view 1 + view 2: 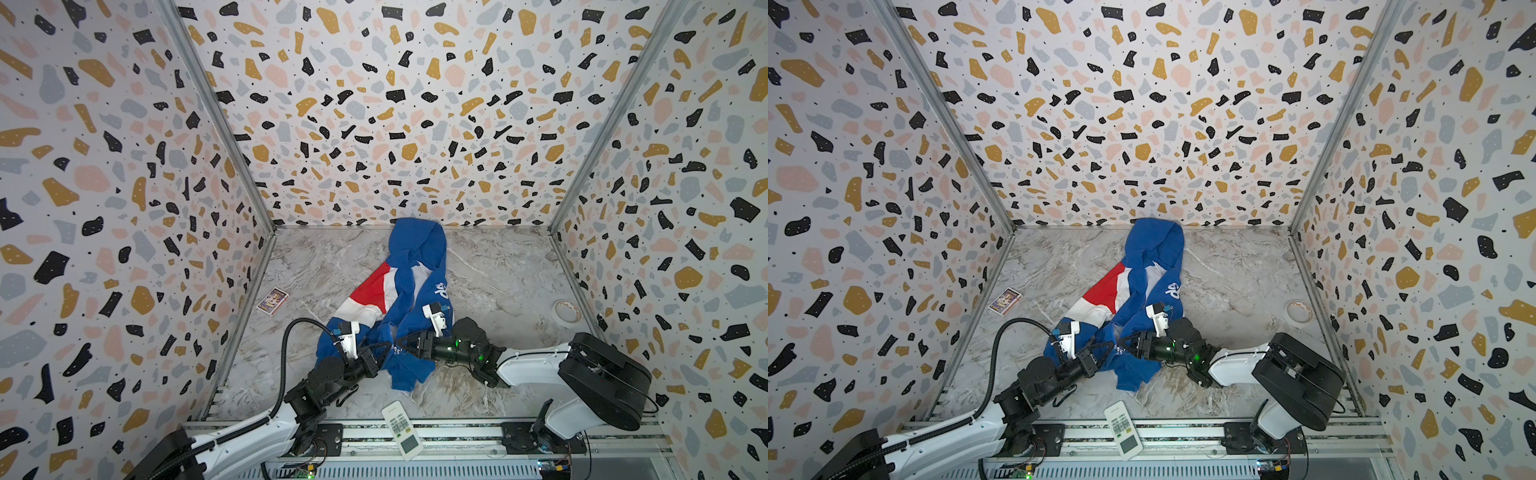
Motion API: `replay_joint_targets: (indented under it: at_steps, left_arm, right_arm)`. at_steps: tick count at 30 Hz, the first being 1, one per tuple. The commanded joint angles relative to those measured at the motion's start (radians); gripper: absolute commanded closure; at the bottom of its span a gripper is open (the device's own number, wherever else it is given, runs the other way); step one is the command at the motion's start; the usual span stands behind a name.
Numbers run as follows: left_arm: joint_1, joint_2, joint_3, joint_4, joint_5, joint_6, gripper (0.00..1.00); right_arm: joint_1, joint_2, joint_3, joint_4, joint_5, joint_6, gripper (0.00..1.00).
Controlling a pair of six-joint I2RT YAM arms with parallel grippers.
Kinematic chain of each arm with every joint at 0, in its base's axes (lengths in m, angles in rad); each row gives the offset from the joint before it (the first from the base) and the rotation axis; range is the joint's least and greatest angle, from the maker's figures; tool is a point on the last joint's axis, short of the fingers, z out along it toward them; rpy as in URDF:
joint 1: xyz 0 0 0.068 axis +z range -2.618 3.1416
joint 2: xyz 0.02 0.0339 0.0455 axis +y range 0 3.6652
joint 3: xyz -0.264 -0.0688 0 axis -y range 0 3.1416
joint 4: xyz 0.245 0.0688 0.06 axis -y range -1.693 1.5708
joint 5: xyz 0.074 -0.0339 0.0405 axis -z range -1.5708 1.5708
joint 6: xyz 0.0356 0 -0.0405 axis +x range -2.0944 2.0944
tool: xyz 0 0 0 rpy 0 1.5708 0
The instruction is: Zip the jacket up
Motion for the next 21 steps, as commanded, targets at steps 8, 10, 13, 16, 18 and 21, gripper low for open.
replay_joint_targets:
  at_steps: [8,10,13,16,18,21]
  left_arm:
    - [-0.003,0.001,-0.102,0.019,-0.002,0.007,1.00]
    - [-0.003,0.005,-0.098,0.018,-0.004,0.012,1.00]
    - [-0.003,0.014,-0.093,0.015,-0.004,0.018,1.00]
    - [-0.003,0.027,-0.086,0.016,-0.002,0.024,1.00]
    - [-0.004,0.036,-0.084,0.023,0.002,0.026,1.00]
    - [-0.005,0.049,-0.083,0.034,0.007,0.024,1.00]
  right_arm:
    - [-0.003,0.035,0.026,0.114,-0.055,0.011,0.73]
    - [-0.002,0.041,0.024,0.130,-0.062,0.015,0.78]
    - [-0.004,0.047,0.017,0.161,-0.071,0.027,0.85]
    - [-0.006,0.047,0.013,0.179,-0.076,0.032,0.93]
    - [-0.007,0.045,0.011,0.188,-0.074,0.036,1.00]
    - [-0.010,0.049,0.005,0.214,-0.070,0.046,1.00]
